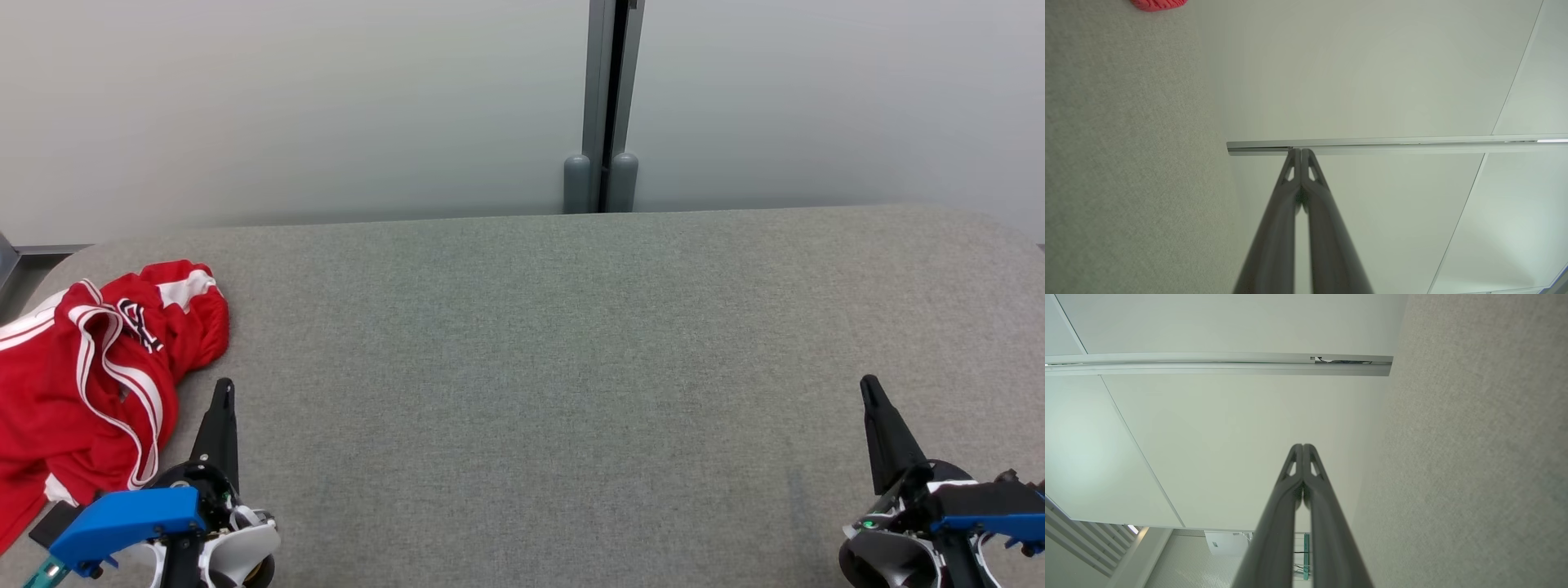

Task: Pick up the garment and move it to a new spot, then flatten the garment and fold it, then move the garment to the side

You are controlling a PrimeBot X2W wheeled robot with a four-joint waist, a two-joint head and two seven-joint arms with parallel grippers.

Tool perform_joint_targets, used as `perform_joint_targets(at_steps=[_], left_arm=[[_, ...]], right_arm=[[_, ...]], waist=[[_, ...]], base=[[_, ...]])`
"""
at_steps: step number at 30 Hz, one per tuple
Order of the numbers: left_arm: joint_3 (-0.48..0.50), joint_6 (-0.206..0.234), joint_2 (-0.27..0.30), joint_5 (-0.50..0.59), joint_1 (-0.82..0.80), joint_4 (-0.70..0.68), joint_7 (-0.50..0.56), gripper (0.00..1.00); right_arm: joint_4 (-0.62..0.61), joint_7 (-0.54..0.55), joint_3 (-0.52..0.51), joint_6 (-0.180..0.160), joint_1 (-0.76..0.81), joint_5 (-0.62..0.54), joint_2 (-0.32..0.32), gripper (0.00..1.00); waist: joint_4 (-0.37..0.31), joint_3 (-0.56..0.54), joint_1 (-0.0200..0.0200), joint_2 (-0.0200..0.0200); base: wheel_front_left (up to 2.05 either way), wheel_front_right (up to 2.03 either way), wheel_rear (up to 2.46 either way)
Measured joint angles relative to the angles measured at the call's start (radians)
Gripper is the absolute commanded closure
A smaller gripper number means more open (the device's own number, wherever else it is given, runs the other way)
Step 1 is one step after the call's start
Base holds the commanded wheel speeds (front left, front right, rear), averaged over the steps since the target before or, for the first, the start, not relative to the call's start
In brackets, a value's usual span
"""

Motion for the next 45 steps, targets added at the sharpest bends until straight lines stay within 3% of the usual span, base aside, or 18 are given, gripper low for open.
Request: perform_joint_targets(at_steps=[1,2,15,24,45], left_arm=[[0.000,0.000,0.000,0.000,0.000,0.000,0.000,1.00],[0.000,0.000,0.000,0.000,0.000,0.000,0.000,0.00],[-0.021,0.005,-0.011,0.015,0.067,0.048,-0.036,0.00],[-0.042,0.026,-0.011,0.117,0.071,0.029,-0.077,0.00],[-0.121,0.059,0.006,0.566,0.078,-0.002,-0.160,0.00]], right_arm=[[0.000,0.000,0.000,0.000,0.000,0.000,0.000,1.00],[0.000,0.000,0.000,0.000,0.000,0.000,0.000,0.00],[0.052,-0.035,0.029,-0.004,0.048,-0.031,0.009,0.00],[0.042,-0.076,0.041,-0.004,0.048,-0.200,0.009,0.00],[0.022,-0.142,0.069,-0.004,0.048,-0.590,0.008,0.00]], waist=[[0.000,0.000,0.0000,0.0000],[0.000,0.000,0.0000,0.0000],[0.000,0.000,0.0000,0.0000],[0.000,0.000,0.0000,0.0000],[0.005,0.002,0.0000,0.0000]], base=[[0.00,0.00,0.00],[0.00,0.00,0.00],[0.00,0.00,0.00],[0.00,0.00,0.00],[0.00,0.00,0.00]])
